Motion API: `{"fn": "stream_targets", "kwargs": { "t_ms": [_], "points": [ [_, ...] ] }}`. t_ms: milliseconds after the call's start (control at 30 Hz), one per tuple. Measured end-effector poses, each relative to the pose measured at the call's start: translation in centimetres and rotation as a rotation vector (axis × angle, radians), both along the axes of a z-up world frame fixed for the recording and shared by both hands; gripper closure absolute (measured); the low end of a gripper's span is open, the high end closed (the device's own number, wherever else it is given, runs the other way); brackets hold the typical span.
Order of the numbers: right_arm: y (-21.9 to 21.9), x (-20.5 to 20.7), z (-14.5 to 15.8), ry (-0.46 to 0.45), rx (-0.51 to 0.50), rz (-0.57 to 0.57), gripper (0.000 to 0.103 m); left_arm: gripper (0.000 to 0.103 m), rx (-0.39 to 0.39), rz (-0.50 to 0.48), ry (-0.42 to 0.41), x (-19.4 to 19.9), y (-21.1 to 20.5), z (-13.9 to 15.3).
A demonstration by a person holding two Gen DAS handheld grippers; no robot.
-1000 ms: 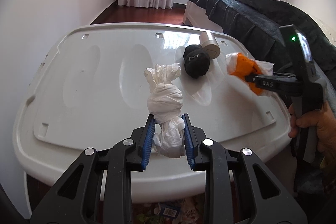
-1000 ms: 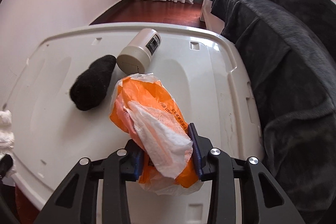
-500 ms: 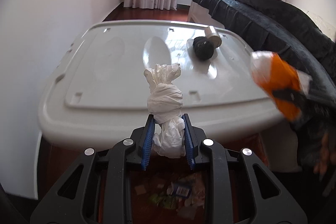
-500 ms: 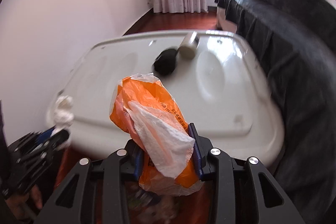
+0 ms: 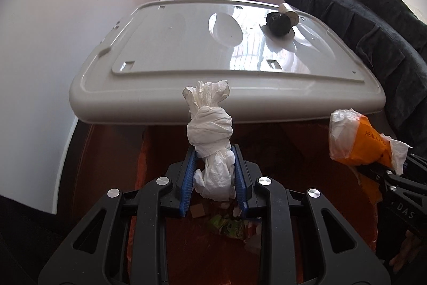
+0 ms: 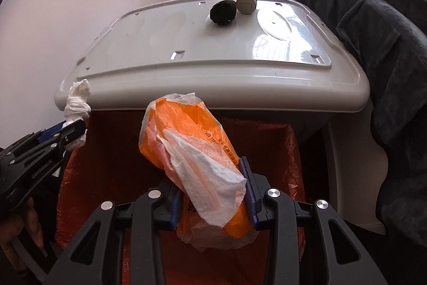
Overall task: Collect trash
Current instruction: 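Carry the tissue and plastic bag over the bin and open both grippers, then grasp the black sock with the left gripper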
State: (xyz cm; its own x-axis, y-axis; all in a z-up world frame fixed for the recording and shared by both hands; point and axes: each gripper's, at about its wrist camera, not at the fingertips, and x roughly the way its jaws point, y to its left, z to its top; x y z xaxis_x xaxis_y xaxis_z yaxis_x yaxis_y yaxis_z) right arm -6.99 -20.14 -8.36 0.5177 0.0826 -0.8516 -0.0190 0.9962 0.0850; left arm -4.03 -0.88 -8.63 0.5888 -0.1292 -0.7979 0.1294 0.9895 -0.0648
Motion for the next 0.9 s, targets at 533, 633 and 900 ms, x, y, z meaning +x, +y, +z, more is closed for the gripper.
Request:
{"fn": "stream_targets", "kwargs": {
  "t_ms": [533, 633, 900],
  "points": [
    [0.9, -1.8, 1.5, -0.116, -0.058, -0.043, 0.022, 0.028, 0.002, 0.115, -0.032, -1.6, 0.4, 1.0],
    [0.8, -1.9, 1.8, -0.127, -0.051, -0.046, 0.02, 0.028, -0.005, 0.12, -0.031, -1.4, 0.5, 1.2],
    [1.1, -1.6, 2.2, -0.134, -0.053, -0.031, 0.02, 0.028, -0.015, 0.108, -0.024, -1.3, 0.3, 1.2]
  ]
}}
